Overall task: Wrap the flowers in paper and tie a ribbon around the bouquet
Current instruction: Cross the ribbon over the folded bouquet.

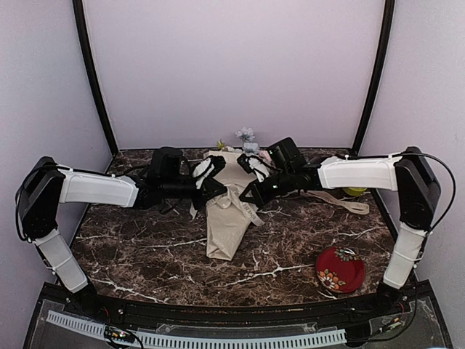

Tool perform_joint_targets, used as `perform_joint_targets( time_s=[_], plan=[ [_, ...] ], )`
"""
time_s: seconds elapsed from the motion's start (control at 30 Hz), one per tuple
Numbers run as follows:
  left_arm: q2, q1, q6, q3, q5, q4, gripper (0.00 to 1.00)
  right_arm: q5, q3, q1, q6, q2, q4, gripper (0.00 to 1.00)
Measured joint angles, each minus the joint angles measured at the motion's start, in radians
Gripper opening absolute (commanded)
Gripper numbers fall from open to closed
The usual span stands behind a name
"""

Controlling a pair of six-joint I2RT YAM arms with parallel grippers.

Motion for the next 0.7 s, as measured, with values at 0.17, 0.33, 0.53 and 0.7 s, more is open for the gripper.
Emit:
perform_joint_targets(
  time_s=[0.17, 0.33, 0.53, 0.7],
  plan=[
    [0.000, 0.000, 0.000, 0.000, 0.011, 0.000, 0.00, -0.034, 0.021, 0.005, 0.048, 0.056, 0.064, 0.00],
    [0.000, 0.000, 0.000, 0.000, 0.026, 0.000, 0.00, -0.052, 0.073, 0.026, 0.083, 0.127, 0.104, 0.00],
    [0.000, 0.000, 0.000, 0.000, 0.033, 0.000, 0.00, 0.004, 0.080, 0.031, 0.214, 0.138, 0.216, 0.00],
    [0.000, 0.000, -0.001, 0.000, 0.037, 0.000, 0.00, 0.024, 0.081, 0.029, 0.369, 0.169, 0.386, 0.00]
  ],
)
